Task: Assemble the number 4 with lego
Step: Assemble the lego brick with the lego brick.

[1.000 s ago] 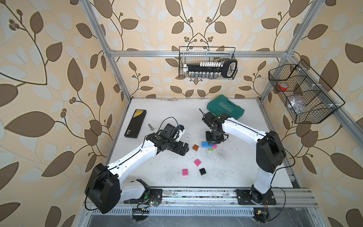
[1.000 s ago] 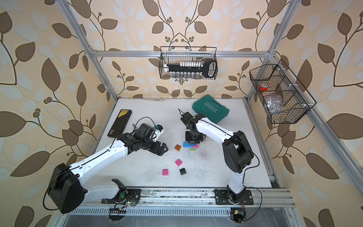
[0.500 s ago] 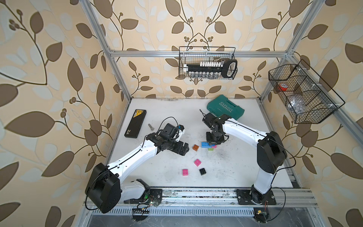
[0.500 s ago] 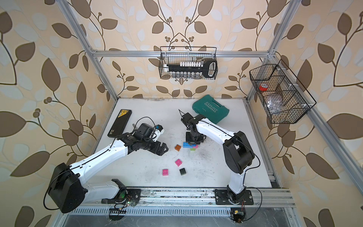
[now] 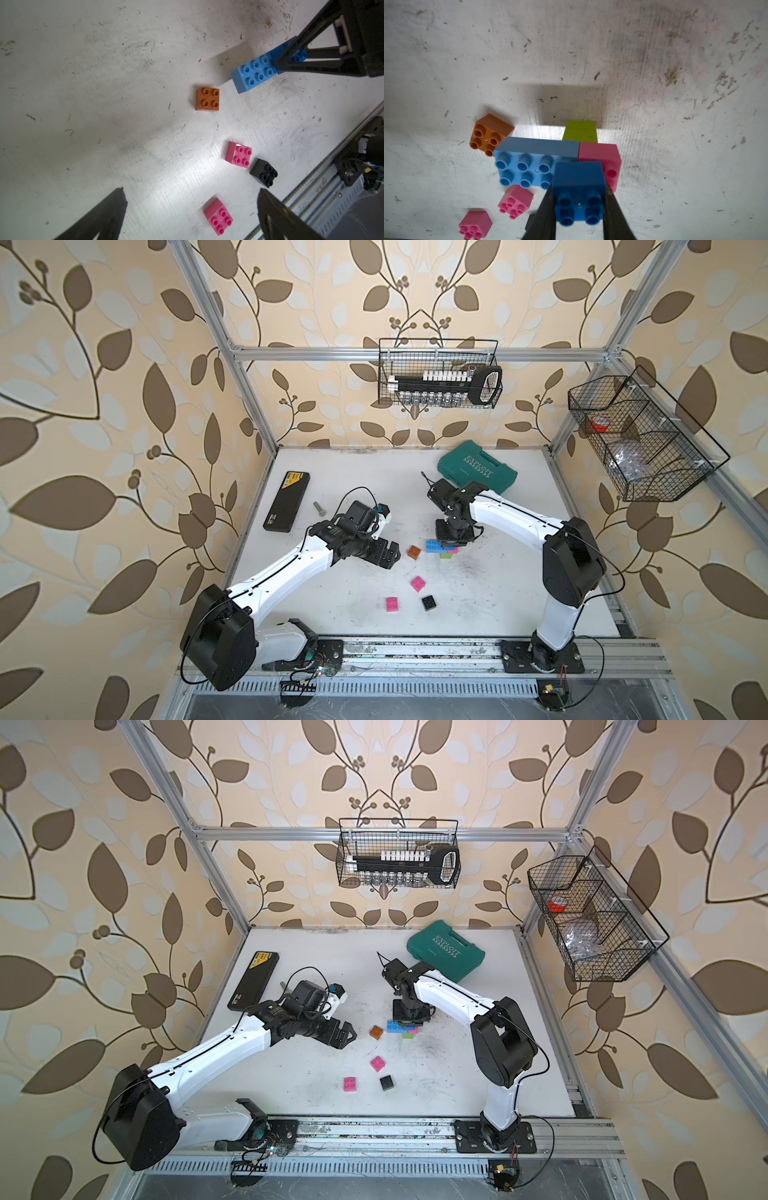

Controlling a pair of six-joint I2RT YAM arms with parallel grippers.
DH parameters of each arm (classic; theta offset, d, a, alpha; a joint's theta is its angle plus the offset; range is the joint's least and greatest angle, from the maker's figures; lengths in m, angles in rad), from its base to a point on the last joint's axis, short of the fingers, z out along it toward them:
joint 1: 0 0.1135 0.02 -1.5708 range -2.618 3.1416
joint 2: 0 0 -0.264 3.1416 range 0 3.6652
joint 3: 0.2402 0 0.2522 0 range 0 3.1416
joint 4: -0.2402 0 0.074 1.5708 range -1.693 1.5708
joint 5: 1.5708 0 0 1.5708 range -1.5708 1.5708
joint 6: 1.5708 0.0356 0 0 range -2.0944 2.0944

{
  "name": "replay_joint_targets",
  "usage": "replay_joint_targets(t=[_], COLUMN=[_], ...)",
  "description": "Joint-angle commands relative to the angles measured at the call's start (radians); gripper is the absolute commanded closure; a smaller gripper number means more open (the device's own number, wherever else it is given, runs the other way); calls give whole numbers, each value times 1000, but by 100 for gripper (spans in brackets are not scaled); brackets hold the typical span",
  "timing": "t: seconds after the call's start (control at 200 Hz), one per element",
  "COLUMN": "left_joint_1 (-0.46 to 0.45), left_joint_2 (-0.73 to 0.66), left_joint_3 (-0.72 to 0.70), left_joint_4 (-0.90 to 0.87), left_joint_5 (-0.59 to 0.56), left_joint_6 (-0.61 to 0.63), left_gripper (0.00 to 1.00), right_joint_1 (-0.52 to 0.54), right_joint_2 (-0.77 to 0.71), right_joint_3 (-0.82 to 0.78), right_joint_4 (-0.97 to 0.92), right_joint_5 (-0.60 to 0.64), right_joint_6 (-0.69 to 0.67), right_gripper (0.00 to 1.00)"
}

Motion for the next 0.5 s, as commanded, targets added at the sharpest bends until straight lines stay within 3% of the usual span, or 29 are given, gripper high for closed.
replay_joint_targets(t=[0.0,0.495], left_joint_1=[10,11], left_joint_2=[7,6], left_joint_3=[45,45], left_joint_4=[4,2], left_joint_5=[24,25], left_joint_6=[1,1], left_gripper=[1,1], right_joint_1=[15,50], right_joint_2=[78,139], right_joint_3=[-10,-35], right_joint_4=[-48,-40], right_joint_5=[47,106], right_joint_6=[-13,-22], right_gripper=[89,89])
